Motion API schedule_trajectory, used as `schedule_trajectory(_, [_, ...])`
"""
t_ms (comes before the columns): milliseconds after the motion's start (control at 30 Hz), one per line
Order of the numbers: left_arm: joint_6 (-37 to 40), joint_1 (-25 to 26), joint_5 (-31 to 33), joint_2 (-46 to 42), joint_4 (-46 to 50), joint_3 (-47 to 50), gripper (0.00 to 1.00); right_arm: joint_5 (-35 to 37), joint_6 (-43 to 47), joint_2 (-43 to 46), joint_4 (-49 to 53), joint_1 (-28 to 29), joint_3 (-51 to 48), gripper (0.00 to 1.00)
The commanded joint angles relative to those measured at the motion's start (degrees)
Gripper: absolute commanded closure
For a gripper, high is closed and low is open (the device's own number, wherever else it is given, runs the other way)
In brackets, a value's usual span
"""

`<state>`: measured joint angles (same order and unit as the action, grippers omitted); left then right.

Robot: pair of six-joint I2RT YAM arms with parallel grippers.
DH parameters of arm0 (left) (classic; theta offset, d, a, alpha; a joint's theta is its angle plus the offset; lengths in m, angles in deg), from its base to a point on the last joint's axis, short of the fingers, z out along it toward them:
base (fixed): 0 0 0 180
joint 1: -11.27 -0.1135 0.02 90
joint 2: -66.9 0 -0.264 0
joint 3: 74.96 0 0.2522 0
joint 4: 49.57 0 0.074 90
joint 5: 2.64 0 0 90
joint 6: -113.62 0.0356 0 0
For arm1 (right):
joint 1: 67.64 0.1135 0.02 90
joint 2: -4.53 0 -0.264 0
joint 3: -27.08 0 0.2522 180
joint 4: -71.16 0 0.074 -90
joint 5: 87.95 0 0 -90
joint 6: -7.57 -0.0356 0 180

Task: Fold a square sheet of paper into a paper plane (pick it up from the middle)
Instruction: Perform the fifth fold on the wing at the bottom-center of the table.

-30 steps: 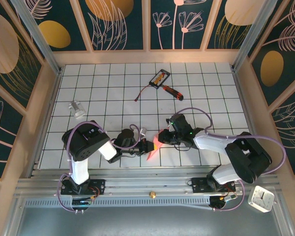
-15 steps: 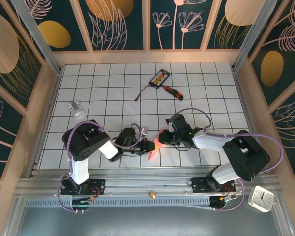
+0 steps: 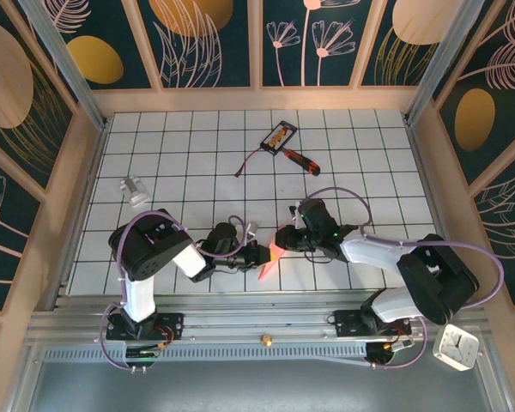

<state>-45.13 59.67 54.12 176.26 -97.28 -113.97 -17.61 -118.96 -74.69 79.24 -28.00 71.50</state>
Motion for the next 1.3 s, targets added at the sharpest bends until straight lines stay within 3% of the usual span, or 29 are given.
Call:
schedule_trajectory(0, [2.4, 0.2, 2.9, 4.4, 9.0, 0.9, 1.00, -0.7, 0.1, -1.2, -2.0, -0.2, -0.6, 0.82])
schedule_trajectory(1267, [3.0, 0.1, 4.8, 2.3, 16.0, 1.2, 1.00, 1.8, 4.9, -10.6, -1.9, -5.5, -2.8, 0.86])
